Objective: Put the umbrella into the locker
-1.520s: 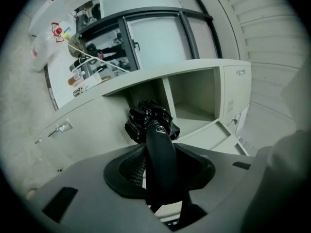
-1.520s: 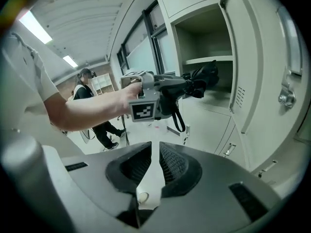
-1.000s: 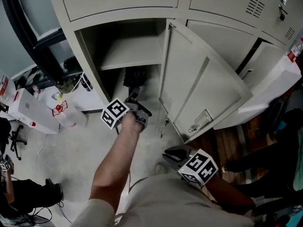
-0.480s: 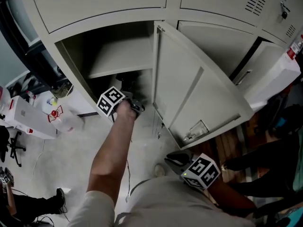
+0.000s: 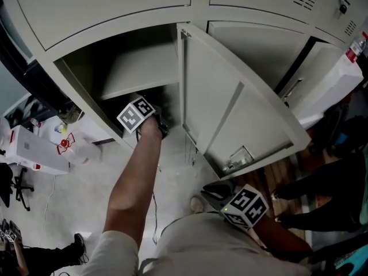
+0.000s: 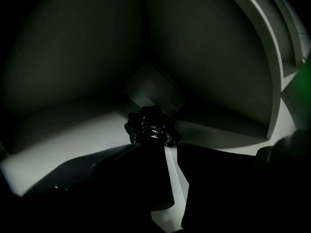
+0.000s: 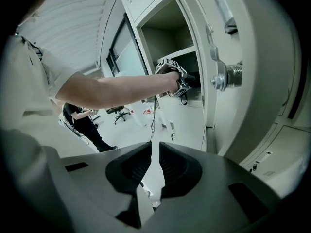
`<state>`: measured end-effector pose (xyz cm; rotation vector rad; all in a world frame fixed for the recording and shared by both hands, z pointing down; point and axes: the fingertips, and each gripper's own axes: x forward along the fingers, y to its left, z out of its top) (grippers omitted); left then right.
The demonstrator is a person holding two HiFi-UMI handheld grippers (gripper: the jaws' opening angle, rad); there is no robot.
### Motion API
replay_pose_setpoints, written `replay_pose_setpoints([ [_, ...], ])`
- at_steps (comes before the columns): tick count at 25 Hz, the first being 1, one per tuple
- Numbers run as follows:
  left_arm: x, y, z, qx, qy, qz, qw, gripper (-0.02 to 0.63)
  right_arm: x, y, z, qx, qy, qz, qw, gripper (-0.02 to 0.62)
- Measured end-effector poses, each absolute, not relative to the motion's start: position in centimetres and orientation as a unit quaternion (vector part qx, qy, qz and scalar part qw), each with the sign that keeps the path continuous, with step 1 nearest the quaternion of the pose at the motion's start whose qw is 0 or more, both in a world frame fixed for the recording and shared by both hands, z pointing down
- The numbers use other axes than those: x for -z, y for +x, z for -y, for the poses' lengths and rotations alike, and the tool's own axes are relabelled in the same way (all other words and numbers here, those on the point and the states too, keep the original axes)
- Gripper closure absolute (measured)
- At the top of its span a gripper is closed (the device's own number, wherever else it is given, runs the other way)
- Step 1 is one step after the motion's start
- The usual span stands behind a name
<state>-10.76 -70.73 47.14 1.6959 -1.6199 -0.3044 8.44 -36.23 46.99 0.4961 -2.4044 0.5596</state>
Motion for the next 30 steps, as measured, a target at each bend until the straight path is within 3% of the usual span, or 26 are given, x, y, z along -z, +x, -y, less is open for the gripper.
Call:
replay_pose_setpoints([
  [10,-47.3,-11.2,69.2,0.02,0.673,0.661,0.331,0.27,-46.7,7.4,35.7,-0.21,0.199,0.907,0.306,0.575],
  [27,-42.5,-10.1,56.9,0.058,0.773,0.543,0.323,0.268,-47.1,2.3,31.3,-0.188,0.22,0.91,0.296,0.575],
  [30,-41.4,-10.1,52.9,0.068,0.798,0.503,0.324,0.293,-47.2,1.2,30.0,-0.183,0.226,0.91,0.296,0.575],
])
